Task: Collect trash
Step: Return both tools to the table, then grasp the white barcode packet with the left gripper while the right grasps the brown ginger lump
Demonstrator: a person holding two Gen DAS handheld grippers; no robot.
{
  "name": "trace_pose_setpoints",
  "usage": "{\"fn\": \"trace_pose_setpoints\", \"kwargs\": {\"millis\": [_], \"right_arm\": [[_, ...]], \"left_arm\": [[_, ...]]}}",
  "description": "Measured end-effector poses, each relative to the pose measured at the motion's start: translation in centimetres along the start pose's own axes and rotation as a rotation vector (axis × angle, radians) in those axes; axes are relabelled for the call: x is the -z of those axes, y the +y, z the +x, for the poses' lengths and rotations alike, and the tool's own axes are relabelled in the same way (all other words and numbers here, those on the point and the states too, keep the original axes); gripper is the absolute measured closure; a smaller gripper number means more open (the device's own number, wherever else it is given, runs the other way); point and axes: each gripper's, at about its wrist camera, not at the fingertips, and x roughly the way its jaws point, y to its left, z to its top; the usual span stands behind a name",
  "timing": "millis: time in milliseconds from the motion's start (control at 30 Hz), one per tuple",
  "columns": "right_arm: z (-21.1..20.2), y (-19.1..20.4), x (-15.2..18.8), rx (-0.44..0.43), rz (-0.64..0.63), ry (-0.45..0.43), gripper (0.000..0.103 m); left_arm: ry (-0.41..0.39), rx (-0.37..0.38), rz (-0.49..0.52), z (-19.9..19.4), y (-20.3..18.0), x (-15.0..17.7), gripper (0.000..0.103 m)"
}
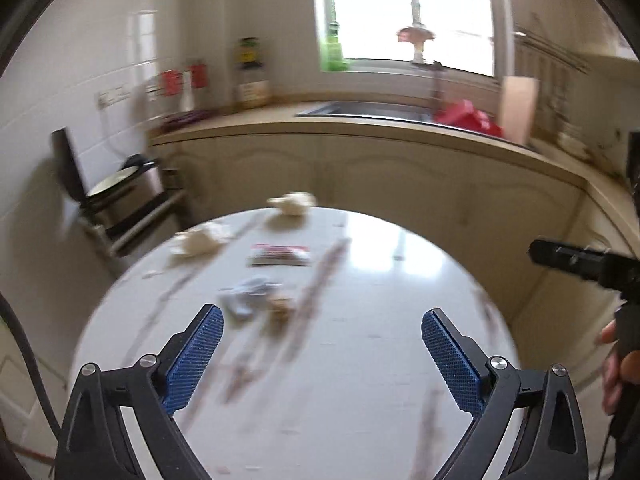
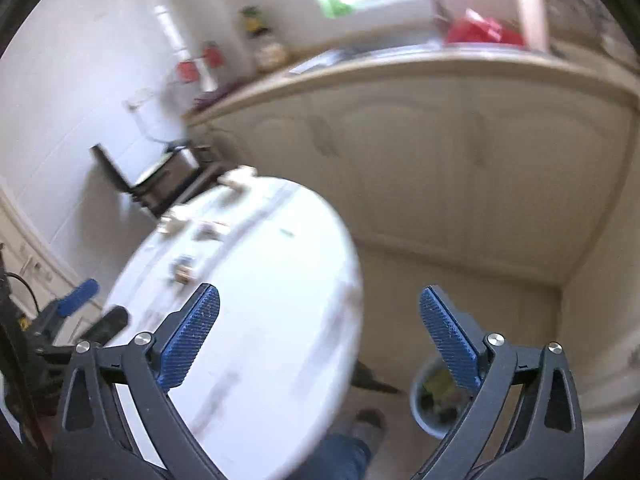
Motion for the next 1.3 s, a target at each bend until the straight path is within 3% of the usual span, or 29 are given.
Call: {"fn": "trace_pose_setpoints", "kwargs": {"millis": [233,500,733,1067,1300], "right_arm": [[3.5,9.1,-2.4,-0.058,-0.123,0.017,0.000],[8.1,14.6,-1.6,-0.046,-0.225,0.094,0.000],[11.3,15.7,-0.8,-0.031,-0.275,0.155,0.000],[15.7,15.6,0.0,-0.006,-0.315,0.237,0.000],[16.9,15.6,-0.2,-0.010,-0.324,0.254,0.000]], "left_arm": [[-0.020,-0.113,-0.056,-1.3,4.7,0.0,0.001],[0.018,-0.128,-0.075,2.8,6.8,-0.6,0.001],[0.077,-0.117,-0.052,8.6,7.9,-1.6,0.001],[0.159,-0.035,0.029,17.7,9.0,-2.8,0.001],[0.195,-0.004,0.072,21.5,9.0,-3.2,0.002]]}}
